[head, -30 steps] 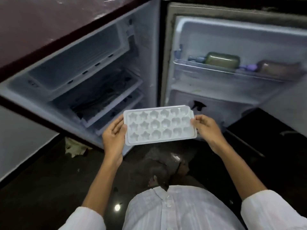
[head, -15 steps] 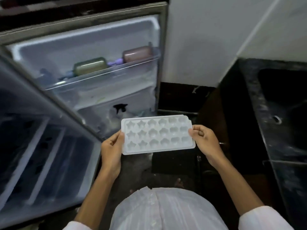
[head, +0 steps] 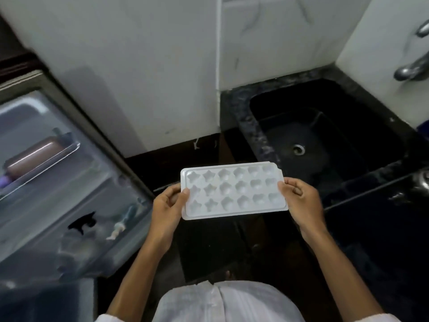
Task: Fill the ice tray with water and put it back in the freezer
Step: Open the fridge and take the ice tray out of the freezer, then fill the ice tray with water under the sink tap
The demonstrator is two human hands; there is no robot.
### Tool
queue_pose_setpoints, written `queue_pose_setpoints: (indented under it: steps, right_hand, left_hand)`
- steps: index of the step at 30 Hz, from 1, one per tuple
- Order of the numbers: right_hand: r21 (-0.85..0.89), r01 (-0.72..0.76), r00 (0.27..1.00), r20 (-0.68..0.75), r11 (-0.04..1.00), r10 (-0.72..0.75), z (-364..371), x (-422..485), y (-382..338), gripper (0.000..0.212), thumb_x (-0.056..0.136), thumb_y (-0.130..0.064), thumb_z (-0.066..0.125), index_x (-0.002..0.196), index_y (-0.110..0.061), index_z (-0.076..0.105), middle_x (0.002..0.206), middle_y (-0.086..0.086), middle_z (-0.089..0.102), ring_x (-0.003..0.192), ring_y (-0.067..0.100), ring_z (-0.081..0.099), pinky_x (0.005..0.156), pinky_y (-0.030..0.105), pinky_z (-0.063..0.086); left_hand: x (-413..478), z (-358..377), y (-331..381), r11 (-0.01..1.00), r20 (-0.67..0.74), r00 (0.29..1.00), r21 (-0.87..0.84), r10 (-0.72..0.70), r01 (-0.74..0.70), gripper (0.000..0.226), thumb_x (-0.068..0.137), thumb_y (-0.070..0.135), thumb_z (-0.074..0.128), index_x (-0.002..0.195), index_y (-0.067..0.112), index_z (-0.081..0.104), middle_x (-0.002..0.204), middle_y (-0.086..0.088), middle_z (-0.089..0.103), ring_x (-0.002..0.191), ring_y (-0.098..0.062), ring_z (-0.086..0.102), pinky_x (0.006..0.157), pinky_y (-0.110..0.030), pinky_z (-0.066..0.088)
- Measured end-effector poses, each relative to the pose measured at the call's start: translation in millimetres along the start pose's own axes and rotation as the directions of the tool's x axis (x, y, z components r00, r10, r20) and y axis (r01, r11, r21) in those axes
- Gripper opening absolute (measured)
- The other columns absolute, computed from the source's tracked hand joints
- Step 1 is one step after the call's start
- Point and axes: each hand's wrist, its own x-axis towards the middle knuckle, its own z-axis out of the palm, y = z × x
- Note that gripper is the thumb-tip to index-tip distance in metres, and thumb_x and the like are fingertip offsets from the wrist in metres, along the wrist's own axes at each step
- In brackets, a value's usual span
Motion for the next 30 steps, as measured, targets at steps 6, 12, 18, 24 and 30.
queue_pose_setpoints:
  steps: [6,12,18,24,30]
  right_hand:
    - [0.086,-0.015,0.98,-0.197,0.996,0.032,-45,38,-9,0.014,0.089,-0.032,0.065,0.102,-0.027,0.071,0.093,-0.01,0.074,0.091,0.005,0.07,0.085,0.032,0.056]
    - [0.117,-0.034,0.92,-0.384,0.993,0.076,-59,88,-15,0.019,0.09,-0.03,0.065,0.106,-0.023,0.071,0.094,-0.01,0.074,0.089,0.002,0.069,0.081,0.026,0.055]
    - [0.151,-0.08,0.835,-0.53,0.985,0.149,-56,143,-31,0.021,0.091,-0.032,0.065,0.108,-0.022,0.07,0.097,-0.009,0.073,0.092,0.005,0.069,0.084,0.027,0.055]
    - [0.107,-0.108,0.804,-0.576,0.988,0.151,-60,196,-61,0.022,0.092,-0.042,0.06,0.101,-0.026,0.071,0.096,-0.011,0.073,0.09,0.002,0.068,0.082,0.026,0.054]
    - [0.148,-0.071,0.688,-0.709,0.986,0.156,-113,274,-87,0.026,0.094,-0.042,0.057,0.095,-0.019,0.07,0.086,-0.002,0.074,0.084,0.012,0.07,0.081,0.03,0.056]
  left_hand:
    - [55,62,38,0.995,0.198,0.979,0.072,0.05,-0.066,0.025,0.096,0.02,0.062,0.119,0.014,0.065,0.103,-0.008,0.077,0.095,-0.025,0.075,0.082,-0.042,0.059]
    - [131,117,72,0.987,0.386,0.921,0.127,0.043,-0.099,0.026,0.093,0.02,0.064,0.118,0.014,0.065,0.102,-0.005,0.078,0.095,-0.024,0.075,0.082,-0.041,0.059]
    - [210,168,108,0.981,0.525,0.85,0.153,0.025,-0.123,0.022,0.094,0.016,0.064,0.116,0.014,0.066,0.099,-0.006,0.078,0.092,-0.025,0.075,0.083,-0.044,0.059]
    - [275,209,135,0.979,0.556,0.831,0.165,0.007,-0.119,0.019,0.095,0.013,0.063,0.113,0.01,0.068,0.093,-0.005,0.079,0.087,-0.023,0.076,0.083,-0.045,0.059]
    - [313,250,160,0.979,0.587,0.81,0.155,0.016,-0.132,0.014,0.096,0.013,0.062,0.108,0.01,0.069,0.087,-0.002,0.079,0.081,-0.019,0.076,0.072,-0.037,0.059]
